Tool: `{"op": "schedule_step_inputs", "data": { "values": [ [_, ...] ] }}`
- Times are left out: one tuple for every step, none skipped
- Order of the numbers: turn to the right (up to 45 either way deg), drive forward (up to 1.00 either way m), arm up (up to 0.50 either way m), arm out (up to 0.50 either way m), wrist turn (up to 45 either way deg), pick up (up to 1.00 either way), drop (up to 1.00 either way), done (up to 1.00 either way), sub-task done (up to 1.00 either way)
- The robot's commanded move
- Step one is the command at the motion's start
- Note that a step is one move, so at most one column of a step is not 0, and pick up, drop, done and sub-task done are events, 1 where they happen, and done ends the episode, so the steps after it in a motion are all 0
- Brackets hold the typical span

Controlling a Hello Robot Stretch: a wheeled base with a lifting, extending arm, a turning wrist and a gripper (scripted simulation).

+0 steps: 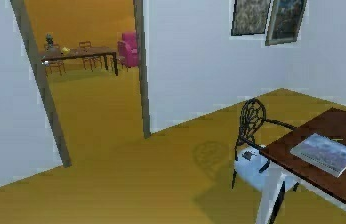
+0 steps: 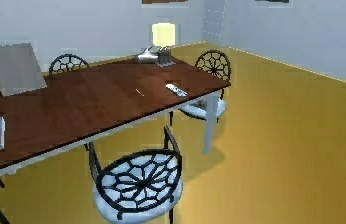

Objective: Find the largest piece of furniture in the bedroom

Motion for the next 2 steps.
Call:
{"op": "schedule_step_inputs", "data": {
  "values": [
    [0.0, 0.4, 0.0, 0.0, 0.0, 0.0, 0.0, 0.0, 0.0],
    [-45.0, 0.0, 0.0, 0.0, 0.0, 0.0, 0.0, 0.0, 0.0]
  ]
}}
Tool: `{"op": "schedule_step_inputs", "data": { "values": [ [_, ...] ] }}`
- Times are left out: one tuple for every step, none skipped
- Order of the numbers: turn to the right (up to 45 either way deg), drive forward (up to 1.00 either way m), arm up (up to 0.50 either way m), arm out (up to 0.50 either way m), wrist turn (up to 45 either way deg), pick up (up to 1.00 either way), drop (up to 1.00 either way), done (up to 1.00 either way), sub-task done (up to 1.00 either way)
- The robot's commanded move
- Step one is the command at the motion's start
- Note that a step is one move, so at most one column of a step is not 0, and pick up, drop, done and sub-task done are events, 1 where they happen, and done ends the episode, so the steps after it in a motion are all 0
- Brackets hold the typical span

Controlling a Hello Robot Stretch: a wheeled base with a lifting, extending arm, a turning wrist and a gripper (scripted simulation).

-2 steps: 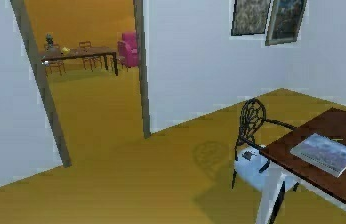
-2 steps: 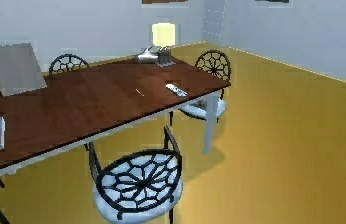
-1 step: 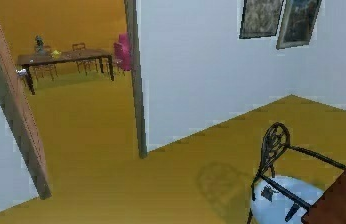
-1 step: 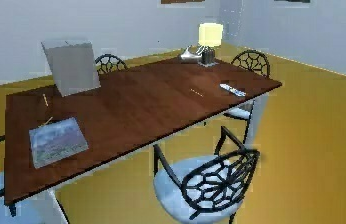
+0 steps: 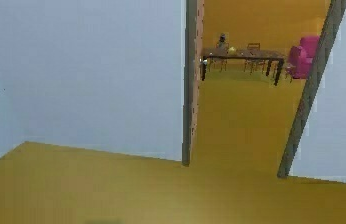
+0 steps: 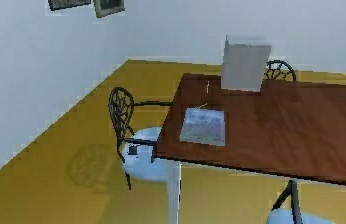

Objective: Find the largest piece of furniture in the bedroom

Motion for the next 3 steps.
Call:
{"op": "schedule_step_inputs", "data": {
  "values": [
    [-45.0, 0.0, 0.0, 0.0, 0.0, 0.0, 0.0, 0.0, 0.0],
    [-45.0, 0.0, 0.0, 0.0, 0.0, 0.0, 0.0, 0.0, 0.0],
    [-42.0, 0.0, 0.0, 0.0, 0.0, 0.0, 0.0, 0.0, 0.0]
  ]
}}
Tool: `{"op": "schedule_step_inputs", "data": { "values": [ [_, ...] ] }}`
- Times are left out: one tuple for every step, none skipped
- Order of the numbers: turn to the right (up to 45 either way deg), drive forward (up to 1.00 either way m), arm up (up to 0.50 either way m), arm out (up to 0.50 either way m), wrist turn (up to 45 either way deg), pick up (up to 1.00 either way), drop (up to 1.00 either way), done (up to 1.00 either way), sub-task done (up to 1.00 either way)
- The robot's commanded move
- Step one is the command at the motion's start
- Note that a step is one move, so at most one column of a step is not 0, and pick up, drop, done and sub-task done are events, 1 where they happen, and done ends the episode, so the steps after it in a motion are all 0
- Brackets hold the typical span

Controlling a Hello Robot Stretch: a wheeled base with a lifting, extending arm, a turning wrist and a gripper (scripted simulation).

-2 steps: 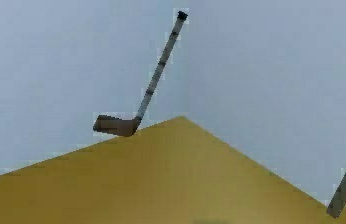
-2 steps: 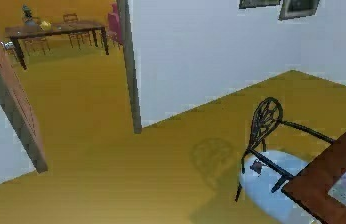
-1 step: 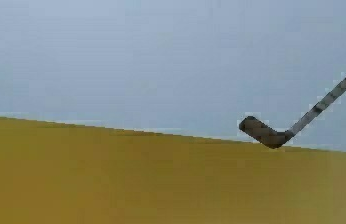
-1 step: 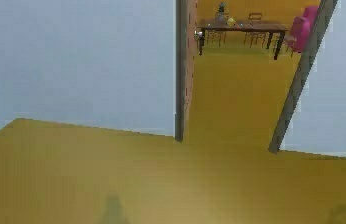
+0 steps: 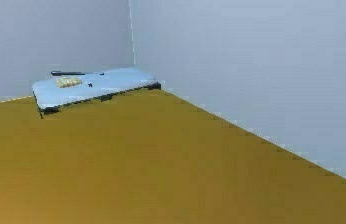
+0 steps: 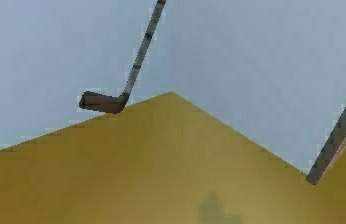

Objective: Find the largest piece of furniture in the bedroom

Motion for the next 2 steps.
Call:
{"op": "schedule_step_inputs", "data": {
  "values": [
    [0.0, 0.35, 0.0, 0.0, 0.0, 0.0, 0.0, 0.0, 0.0],
    [-33.0, 0.0, 0.0, 0.0, 0.0, 0.0, 0.0, 0.0, 0.0]
  ]
}}
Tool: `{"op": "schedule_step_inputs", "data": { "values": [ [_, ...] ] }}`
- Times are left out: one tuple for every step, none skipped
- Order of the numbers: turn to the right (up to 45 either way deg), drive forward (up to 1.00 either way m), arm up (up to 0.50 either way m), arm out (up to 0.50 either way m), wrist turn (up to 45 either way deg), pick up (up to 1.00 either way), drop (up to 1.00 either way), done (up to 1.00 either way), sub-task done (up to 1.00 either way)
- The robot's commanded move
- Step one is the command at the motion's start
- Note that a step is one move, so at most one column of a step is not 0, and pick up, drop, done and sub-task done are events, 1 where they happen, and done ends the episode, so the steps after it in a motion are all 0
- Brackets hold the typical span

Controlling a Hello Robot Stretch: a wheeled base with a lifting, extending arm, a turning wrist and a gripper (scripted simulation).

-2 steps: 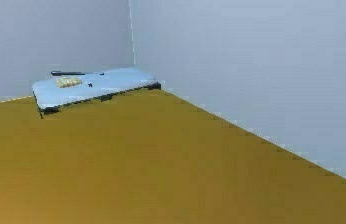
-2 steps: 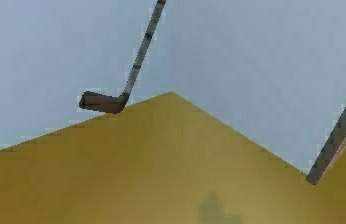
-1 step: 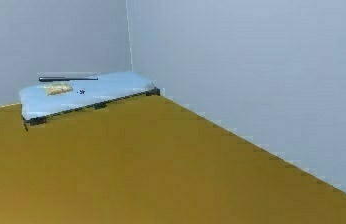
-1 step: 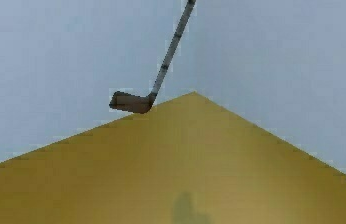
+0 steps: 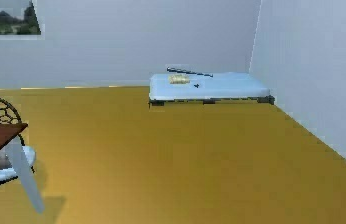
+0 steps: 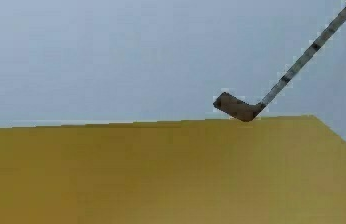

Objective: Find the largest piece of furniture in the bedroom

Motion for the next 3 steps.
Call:
{"op": "schedule_step_inputs", "data": {
  "values": [
    [0.0, 0.85, 0.0, 0.0, 0.0, 0.0, 0.0, 0.0, 0.0],
    [-36.0, 0.0, 0.0, 0.0, 0.0, 0.0, 0.0, 0.0, 0.0],
    [0.0, 1.0, 0.0, 0.0, 0.0, 0.0, 0.0, 0.0, 0.0]
  ]
}}
